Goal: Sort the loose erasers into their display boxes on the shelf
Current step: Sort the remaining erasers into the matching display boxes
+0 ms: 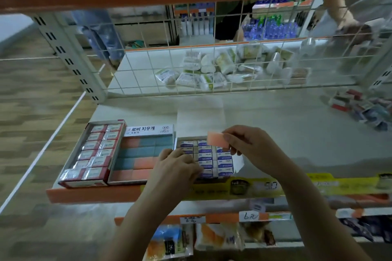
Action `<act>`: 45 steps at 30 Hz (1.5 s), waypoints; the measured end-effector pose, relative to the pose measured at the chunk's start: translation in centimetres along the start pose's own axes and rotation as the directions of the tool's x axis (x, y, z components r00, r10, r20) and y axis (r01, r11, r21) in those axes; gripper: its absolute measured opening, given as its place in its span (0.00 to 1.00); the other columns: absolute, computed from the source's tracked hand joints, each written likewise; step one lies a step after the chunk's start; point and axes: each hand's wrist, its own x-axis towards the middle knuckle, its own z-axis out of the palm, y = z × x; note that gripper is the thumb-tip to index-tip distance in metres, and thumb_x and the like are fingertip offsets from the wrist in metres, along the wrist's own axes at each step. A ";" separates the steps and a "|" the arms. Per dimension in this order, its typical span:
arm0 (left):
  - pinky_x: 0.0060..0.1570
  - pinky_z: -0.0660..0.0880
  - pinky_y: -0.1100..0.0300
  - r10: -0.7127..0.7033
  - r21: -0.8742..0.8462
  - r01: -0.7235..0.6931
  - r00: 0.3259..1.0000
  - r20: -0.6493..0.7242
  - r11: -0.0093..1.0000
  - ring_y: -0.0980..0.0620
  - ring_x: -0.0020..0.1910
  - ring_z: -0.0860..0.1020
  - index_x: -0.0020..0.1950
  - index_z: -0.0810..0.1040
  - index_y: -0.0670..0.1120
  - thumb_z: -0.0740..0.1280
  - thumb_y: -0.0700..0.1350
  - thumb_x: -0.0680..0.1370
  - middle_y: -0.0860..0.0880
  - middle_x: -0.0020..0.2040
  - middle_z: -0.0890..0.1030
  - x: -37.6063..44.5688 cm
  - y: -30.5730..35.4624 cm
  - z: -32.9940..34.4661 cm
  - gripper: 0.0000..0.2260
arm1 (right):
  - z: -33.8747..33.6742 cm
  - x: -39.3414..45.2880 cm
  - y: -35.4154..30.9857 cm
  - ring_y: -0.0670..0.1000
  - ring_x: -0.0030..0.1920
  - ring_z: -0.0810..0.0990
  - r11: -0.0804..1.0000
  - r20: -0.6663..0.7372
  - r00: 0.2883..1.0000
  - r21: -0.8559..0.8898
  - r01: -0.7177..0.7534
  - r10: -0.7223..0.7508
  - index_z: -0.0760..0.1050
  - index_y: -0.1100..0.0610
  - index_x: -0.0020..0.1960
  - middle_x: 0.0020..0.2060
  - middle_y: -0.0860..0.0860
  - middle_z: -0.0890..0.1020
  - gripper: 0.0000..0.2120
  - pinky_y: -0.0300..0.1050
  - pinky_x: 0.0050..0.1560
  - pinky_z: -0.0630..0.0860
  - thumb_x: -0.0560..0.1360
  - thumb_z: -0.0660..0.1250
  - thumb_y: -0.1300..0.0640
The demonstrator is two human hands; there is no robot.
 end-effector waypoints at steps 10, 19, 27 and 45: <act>0.60 0.57 0.61 -0.098 0.035 0.095 0.991 0.087 0.995 0.56 0.64 0.67 0.65 0.74 0.57 0.55 0.55 0.81 0.58 0.65 0.73 -0.2 1.6 -0.7 0.15 | 0.1 0.9 -0.6 0.39 0.33 0.78 0.997 0.103 0.992 0.018 0.070 -0.072 0.75 0.52 0.50 0.34 0.42 0.80 0.05 0.29 0.36 0.72 0.78 0.61 0.57; 0.57 0.68 0.65 -0.149 -0.125 0.148 0.989 0.001 0.981 0.59 0.62 0.70 0.65 0.73 0.55 0.61 0.51 0.79 0.57 0.62 0.74 -4.6 -3.4 -4.2 0.14 | 3.6 4.4 -4.5 0.39 0.34 0.79 0.996 0.129 0.989 -0.039 0.083 -0.077 0.75 0.52 0.53 0.36 0.43 0.80 0.06 0.30 0.35 0.72 0.78 0.61 0.56; 0.60 0.66 0.60 -0.155 -0.018 0.159 0.977 0.144 0.987 0.55 0.62 0.71 0.66 0.71 0.55 0.59 0.52 0.80 0.55 0.63 0.74 -6.1 -9.3 -3.8 0.14 | 10.0 9.8 -8.4 0.47 0.43 0.79 0.954 0.170 0.985 -0.293 0.062 -0.012 0.77 0.54 0.55 0.46 0.50 0.81 0.10 0.39 0.42 0.72 0.79 0.59 0.54; 0.56 0.68 0.58 0.053 -0.008 -0.052 0.968 0.245 0.999 0.48 0.58 0.74 0.63 0.72 0.49 0.55 0.50 0.82 0.49 0.58 0.76 -6.5 -12.2 -3.3 0.13 | 18.2 11.7 -9.0 0.51 0.43 0.79 0.897 -0.056 0.987 -0.412 -0.158 0.148 0.77 0.57 0.50 0.47 0.52 0.80 0.05 0.45 0.48 0.77 0.76 0.65 0.59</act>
